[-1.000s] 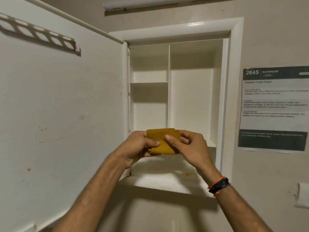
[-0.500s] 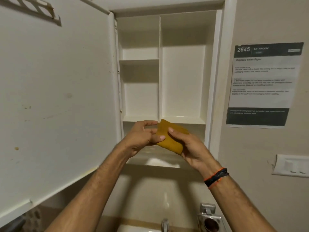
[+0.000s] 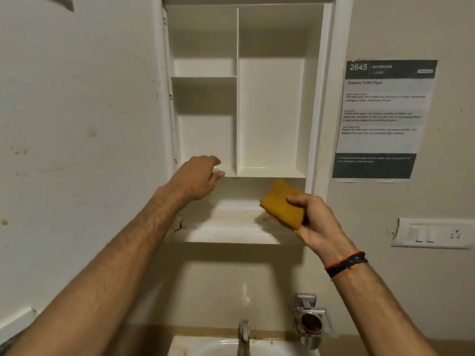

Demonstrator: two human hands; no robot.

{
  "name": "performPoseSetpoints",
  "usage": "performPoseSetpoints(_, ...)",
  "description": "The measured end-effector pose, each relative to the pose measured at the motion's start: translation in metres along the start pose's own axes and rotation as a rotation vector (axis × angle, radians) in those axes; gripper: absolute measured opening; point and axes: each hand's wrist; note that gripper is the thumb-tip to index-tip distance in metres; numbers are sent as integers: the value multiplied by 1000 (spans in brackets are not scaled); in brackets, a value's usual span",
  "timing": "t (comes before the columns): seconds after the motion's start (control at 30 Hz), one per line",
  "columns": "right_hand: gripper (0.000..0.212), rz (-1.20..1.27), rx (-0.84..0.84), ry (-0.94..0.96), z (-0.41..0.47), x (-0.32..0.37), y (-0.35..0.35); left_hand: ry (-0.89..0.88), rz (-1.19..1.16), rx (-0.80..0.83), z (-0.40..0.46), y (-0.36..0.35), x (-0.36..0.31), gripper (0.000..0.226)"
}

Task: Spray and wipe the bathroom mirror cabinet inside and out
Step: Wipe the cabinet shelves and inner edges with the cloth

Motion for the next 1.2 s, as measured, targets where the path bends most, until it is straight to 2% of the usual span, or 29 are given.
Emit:
performPoseSetpoints(0.07, 31, -229, -114, 179, 1, -4, 5, -19, 30, 83, 1, -5, 10, 34)
performPoseSetpoints(0.17, 29, -683, -212, 543, 6, -11, 12, -40, 3, 95, 2, -8, 23, 38)
performPoseSetpoints(0.23, 31, -866, -199, 754, 5, -12, 11, -42, 1, 111, 5, -5, 28, 40)
performPoseSetpoints(0.33, 49, -1095, -123, 1076, 3, -17, 2, -11, 4, 122, 8, -4, 32, 45)
performPoseSetpoints(0.4, 43, -1364, -94, 1233, 5, -22, -2, -29, 37, 97, 8, -6, 32, 43)
performPoseSetpoints(0.47, 39, -1735, -81, 1138, 13, -29, 0, -51, 71, 65, 8, -8, 33, 43)
performPoseSetpoints(0.53, 25, -1950, -36, 970, 21, -38, 8, -64, 103, 40, 7, -10, 33, 43)
performPoseSetpoints(0.67, 19, -1792, 79, 983, 25, -45, 22, -93, 158, -6, 9, -16, 36, 45)
performPoseSetpoints(0.73, 19, -1793, 97, 983, 29, -43, 21, -105, 172, -24, 9, -18, 37, 46)
performPoseSetpoints(0.83, 27, -1822, 138, 869, 42, -39, 5, -106, 174, -21, 12, -19, 38, 46)
performPoseSetpoints(0.97, 33, -1875, 81, 772, 53, -40, -12, -109, 181, -30, 12, -20, 39, 46)
performPoseSetpoints(1.2, 40, -1695, 81, 920, 27, -58, 15, -108, 191, -58, 12, -22, 39, 44)
Point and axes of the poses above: each hand's wrist, its own z-axis towards the middle knuckle, its own y-axis out of the back of the hand, x = y × z, and after that the axes turned 8 degrees about -x, right-handed
